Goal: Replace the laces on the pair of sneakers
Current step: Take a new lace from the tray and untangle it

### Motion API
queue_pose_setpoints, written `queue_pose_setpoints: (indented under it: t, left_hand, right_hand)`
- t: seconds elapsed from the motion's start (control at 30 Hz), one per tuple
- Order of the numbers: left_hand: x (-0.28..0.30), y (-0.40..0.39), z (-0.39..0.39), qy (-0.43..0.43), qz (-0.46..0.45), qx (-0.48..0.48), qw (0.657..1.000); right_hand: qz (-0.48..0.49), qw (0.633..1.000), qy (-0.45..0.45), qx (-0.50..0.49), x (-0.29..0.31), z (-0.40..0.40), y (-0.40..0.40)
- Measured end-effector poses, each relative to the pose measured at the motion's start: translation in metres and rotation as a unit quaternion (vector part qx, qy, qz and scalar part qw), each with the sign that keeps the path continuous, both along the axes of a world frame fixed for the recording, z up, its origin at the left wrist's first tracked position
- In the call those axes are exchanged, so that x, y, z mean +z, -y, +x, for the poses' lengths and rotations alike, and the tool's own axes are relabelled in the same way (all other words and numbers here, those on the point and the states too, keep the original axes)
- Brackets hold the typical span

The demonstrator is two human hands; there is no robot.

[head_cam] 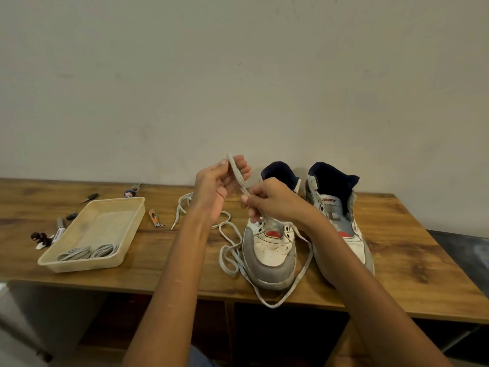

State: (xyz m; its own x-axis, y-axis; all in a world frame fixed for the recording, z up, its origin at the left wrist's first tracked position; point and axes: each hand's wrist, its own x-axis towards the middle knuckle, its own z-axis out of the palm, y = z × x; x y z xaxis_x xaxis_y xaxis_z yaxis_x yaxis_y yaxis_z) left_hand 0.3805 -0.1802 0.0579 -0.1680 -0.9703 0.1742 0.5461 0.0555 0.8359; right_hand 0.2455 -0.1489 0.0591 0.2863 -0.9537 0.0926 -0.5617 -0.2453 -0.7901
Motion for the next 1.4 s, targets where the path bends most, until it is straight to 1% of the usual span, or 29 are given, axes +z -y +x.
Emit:
queue_pose_setpoints:
  t: [0.07, 0.17, 0.27, 0.37, 0.47, 0.57, 0.7, 0.83, 0.9, 0.93, 0.97, 1.0, 1.03, 1.07, 1.1, 1.13, 1.2, 1.27, 1.33, 1.4]
  left_hand:
    - [-0.003, 0.003, 0.001, 0.034, -0.015, 0.036, 0.999]
    - [-0.006, 0.001, -0.002, 0.097, -0.036, 0.053, 0.993]
    - [-0.008, 0.001, -0.005, 0.196, -0.068, 0.062, 0.976]
    - [-0.011, -0.002, -0.007, 0.272, -0.115, 0.035, 0.955]
    - [-0.010, -0.006, -0.008, 0.291, -0.135, -0.028, 0.947]
    - [-0.010, -0.009, -0.010, 0.312, -0.135, -0.073, 0.938]
    - [-0.011, -0.012, -0.011, 0.353, -0.107, -0.160, 0.916]
    - [-0.010, -0.014, -0.012, 0.345, -0.092, -0.227, 0.906]
    - [-0.008, -0.017, -0.011, 0.322, -0.082, -0.279, 0.901]
    - [-0.006, -0.018, -0.010, 0.302, -0.081, -0.303, 0.900]
    - [-0.004, -0.019, -0.009, 0.278, -0.081, -0.320, 0.902]
    - [-0.002, -0.020, -0.008, 0.254, -0.082, -0.322, 0.908]
    - [-0.001, -0.020, -0.007, 0.231, -0.079, -0.312, 0.918]
    - [0.000, -0.020, -0.006, 0.214, -0.072, -0.293, 0.929]
    - [0.001, -0.019, -0.006, 0.201, -0.066, -0.273, 0.938]
    - [0.001, -0.018, -0.006, 0.188, -0.062, -0.256, 0.946]
    - [0.001, -0.017, -0.004, 0.144, -0.056, -0.236, 0.959]
    - [0.003, -0.016, 0.000, 0.066, -0.053, -0.242, 0.967]
    - [0.005, -0.014, 0.004, -0.016, -0.044, -0.261, 0.964]
    - [0.005, -0.011, 0.006, -0.076, -0.026, -0.273, 0.959]
  right_hand:
    - [0.042, 0.998, 0.044, 0.024, 0.008, -0.002, -0.006]
    - [0.066, 0.995, 0.061, 0.033, 0.019, -0.005, -0.014]
    - [0.043, 0.992, 0.119, -0.031, 0.027, -0.012, -0.016]
    - [0.035, 0.970, 0.224, -0.087, 0.034, -0.021, -0.016]
    - [0.030, 0.941, 0.314, -0.125, 0.037, -0.028, -0.015]
    - [0.023, 0.923, 0.358, -0.141, 0.037, -0.031, -0.013]
    - [0.012, 0.892, 0.415, -0.181, 0.038, -0.039, -0.012]
    - [0.007, 0.862, 0.455, -0.225, 0.037, -0.049, -0.011]
    - [0.013, 0.847, 0.477, -0.233, 0.033, -0.052, -0.009]
    - [0.015, 0.847, 0.473, -0.243, 0.030, -0.054, -0.008]
    - [0.005, 0.859, 0.440, -0.264, 0.026, -0.055, -0.006]
    - [-0.027, 0.887, 0.351, -0.298, 0.019, -0.057, -0.003]
    - [-0.081, 0.917, 0.202, -0.334, 0.011, -0.058, 0.000]
    - [-0.135, 0.925, 0.042, -0.352, 0.004, -0.056, 0.002]
    - [-0.176, 0.916, -0.068, -0.354, 0.000, -0.051, 0.003]
    - [-0.189, 0.912, -0.116, -0.346, 0.000, -0.045, 0.003]
    - [-0.182, 0.920, -0.127, -0.324, 0.005, -0.035, 0.001]
    - [-0.164, 0.926, -0.121, -0.319, 0.010, -0.031, 0.003]
    - [-0.120, 0.932, -0.098, -0.328, 0.009, -0.035, 0.004]
    - [-0.091, 0.924, -0.100, -0.358, 0.002, -0.040, 0.004]
